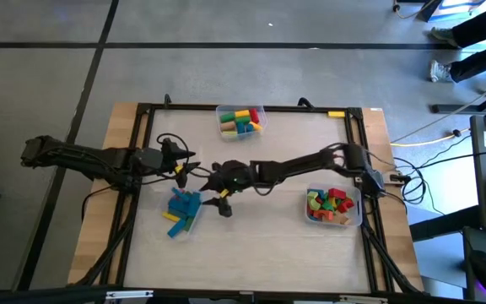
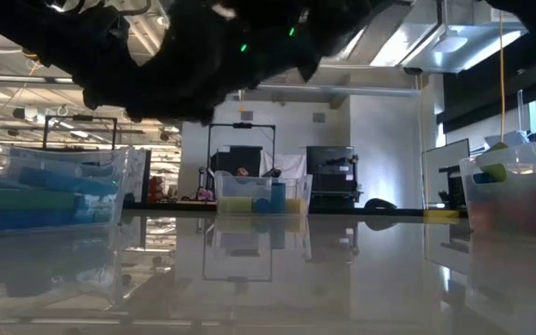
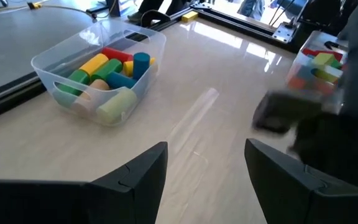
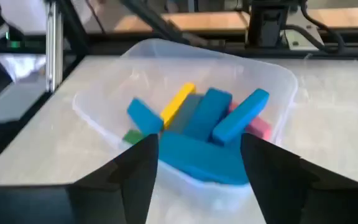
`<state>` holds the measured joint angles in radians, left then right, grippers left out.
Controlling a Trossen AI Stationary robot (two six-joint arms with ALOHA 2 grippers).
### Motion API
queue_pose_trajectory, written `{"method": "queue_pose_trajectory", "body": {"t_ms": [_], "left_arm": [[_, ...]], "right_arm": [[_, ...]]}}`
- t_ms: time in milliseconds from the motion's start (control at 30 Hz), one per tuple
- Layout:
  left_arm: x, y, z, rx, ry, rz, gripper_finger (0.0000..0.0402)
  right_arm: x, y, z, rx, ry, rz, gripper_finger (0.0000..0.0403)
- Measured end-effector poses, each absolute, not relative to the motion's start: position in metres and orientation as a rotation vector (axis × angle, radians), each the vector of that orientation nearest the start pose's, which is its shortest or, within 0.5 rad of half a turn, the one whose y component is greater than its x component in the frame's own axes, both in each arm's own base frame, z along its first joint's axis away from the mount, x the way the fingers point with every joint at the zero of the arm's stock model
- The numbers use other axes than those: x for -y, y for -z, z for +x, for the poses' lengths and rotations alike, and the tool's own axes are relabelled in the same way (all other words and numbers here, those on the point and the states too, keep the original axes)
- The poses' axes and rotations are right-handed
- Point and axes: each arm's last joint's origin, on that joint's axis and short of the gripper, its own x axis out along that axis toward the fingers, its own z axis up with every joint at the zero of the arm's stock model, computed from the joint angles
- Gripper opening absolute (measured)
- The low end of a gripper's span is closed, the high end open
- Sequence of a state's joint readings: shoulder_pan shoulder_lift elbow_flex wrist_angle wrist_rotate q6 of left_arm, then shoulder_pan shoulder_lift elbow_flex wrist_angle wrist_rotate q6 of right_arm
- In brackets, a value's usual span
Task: Sort blocks by size
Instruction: Put the yellow rectangular block into the bottom left transparent bin
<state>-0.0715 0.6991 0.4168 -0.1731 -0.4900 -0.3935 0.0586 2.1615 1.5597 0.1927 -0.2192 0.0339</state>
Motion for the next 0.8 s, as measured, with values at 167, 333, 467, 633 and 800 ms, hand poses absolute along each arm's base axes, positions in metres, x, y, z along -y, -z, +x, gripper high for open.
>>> {"method": "queue_pose_trajectory", "body": {"t_ms": [167, 333, 467, 633, 800], "left_arm": [[-0.003, -0.221, 0.154, -0.351, -0.495, -0.276, 0.0210], [-0.003, -0.221, 0.154, -0.363, -0.495, -0.263, 0.0210], [-0.003, -0.218, 0.153, -0.396, -0.499, -0.247, 0.0210], [-0.003, -0.219, 0.153, -0.396, -0.487, -0.204, 0.0210], [-0.003, -0.221, 0.154, -0.377, -0.475, -0.172, 0.0210]], "right_arm": [[-0.032, -0.236, 0.464, -0.528, -0.211, 0.018, 0.0234], [-0.026, -0.257, 0.433, -0.723, -0.064, -0.024, 0.0234], [-0.018, -0.266, 0.411, -0.832, 0.155, -0.100, 0.0226], [0.004, -0.229, 0.373, -1.005, 0.488, -0.176, 0.0200], [0.053, -0.206, 0.319, -1.091, 0.774, -0.048, 0.0158]]}}
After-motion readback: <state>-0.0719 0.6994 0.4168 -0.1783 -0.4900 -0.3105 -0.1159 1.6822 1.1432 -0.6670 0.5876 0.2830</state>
